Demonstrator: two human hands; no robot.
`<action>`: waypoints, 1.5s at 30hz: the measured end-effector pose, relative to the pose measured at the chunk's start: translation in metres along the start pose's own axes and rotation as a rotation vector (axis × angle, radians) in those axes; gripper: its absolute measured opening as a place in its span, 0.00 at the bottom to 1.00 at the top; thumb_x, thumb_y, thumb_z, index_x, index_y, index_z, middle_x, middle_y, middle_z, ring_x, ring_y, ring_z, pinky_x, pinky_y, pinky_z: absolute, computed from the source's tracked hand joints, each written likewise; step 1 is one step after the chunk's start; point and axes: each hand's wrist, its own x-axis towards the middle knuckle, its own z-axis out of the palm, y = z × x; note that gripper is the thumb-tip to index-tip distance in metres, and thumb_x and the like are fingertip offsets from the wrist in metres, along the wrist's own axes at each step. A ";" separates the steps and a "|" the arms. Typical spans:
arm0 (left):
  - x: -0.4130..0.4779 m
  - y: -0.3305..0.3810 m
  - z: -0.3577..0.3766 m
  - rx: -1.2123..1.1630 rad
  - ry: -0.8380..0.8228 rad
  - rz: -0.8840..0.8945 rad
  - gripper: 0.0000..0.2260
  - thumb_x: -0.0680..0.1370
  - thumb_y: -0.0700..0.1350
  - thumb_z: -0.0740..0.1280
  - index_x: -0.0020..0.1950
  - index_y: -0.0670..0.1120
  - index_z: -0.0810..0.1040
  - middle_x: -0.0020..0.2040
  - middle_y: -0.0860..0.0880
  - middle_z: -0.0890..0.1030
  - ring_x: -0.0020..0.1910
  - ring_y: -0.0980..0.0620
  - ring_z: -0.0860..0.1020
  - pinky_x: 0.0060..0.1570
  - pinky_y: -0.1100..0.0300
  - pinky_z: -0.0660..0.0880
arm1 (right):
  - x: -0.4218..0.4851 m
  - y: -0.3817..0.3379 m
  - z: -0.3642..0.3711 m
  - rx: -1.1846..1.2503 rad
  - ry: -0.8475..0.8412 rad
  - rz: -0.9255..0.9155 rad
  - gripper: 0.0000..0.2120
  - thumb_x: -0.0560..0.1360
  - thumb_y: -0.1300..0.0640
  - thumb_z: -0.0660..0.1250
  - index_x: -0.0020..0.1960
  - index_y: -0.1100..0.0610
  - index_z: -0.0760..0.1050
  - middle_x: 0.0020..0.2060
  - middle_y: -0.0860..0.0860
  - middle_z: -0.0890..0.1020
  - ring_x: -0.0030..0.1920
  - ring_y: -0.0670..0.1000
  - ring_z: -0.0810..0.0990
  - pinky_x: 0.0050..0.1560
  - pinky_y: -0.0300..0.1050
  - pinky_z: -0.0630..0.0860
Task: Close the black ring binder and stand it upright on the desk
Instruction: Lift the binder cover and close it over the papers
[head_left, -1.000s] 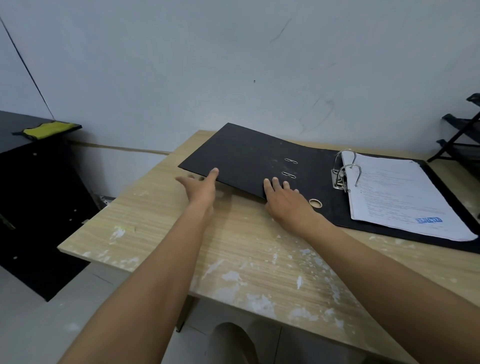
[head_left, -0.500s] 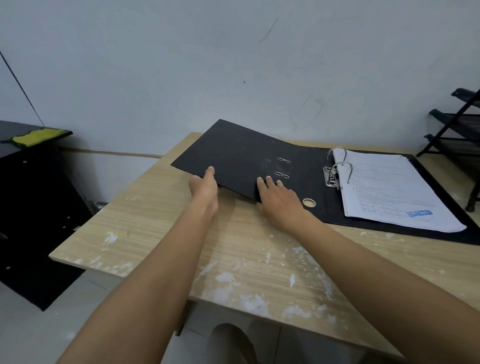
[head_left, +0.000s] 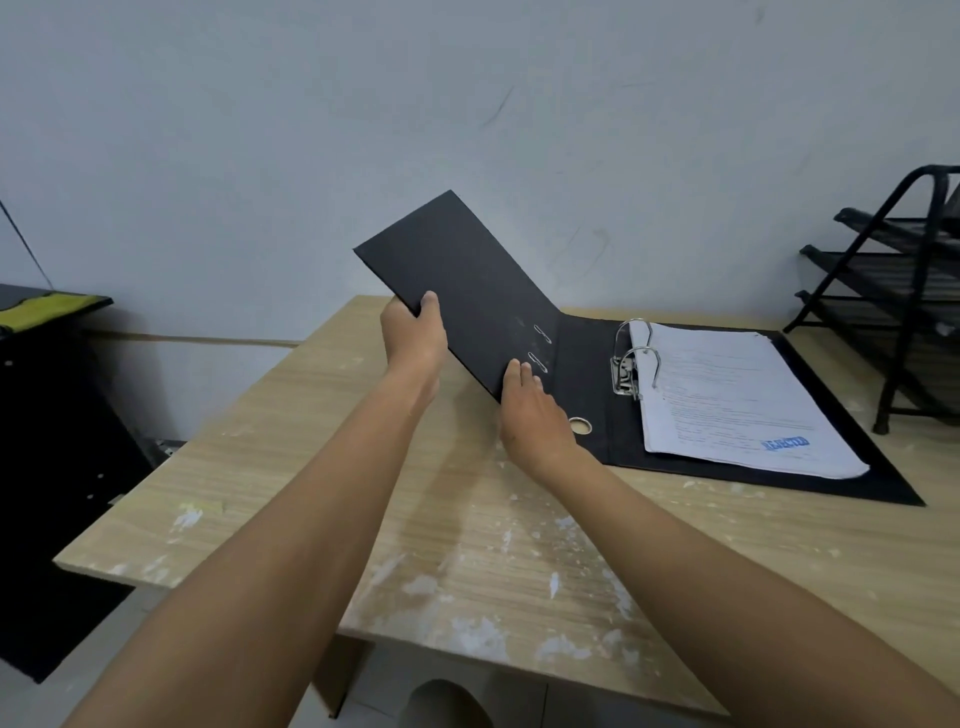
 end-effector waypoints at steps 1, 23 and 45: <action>-0.002 0.002 0.002 0.005 -0.006 0.013 0.07 0.80 0.41 0.58 0.46 0.47 0.75 0.39 0.56 0.78 0.36 0.60 0.75 0.33 0.72 0.72 | -0.001 0.000 -0.001 0.009 0.000 0.006 0.31 0.78 0.70 0.55 0.77 0.65 0.46 0.78 0.60 0.51 0.77 0.60 0.55 0.66 0.56 0.66; -0.034 0.040 0.082 0.193 -0.352 0.163 0.10 0.82 0.44 0.53 0.46 0.52 0.72 0.39 0.55 0.75 0.36 0.57 0.72 0.36 0.64 0.70 | -0.016 0.016 -0.027 0.312 0.084 0.204 0.24 0.79 0.65 0.52 0.74 0.62 0.56 0.59 0.61 0.77 0.59 0.64 0.75 0.51 0.56 0.73; -0.079 0.006 0.097 0.375 -0.567 0.239 0.18 0.83 0.40 0.52 0.71 0.46 0.68 0.63 0.47 0.78 0.56 0.51 0.77 0.60 0.54 0.73 | -0.071 0.080 -0.070 0.120 0.127 0.001 0.37 0.78 0.45 0.64 0.79 0.59 0.51 0.78 0.54 0.59 0.74 0.55 0.64 0.67 0.50 0.67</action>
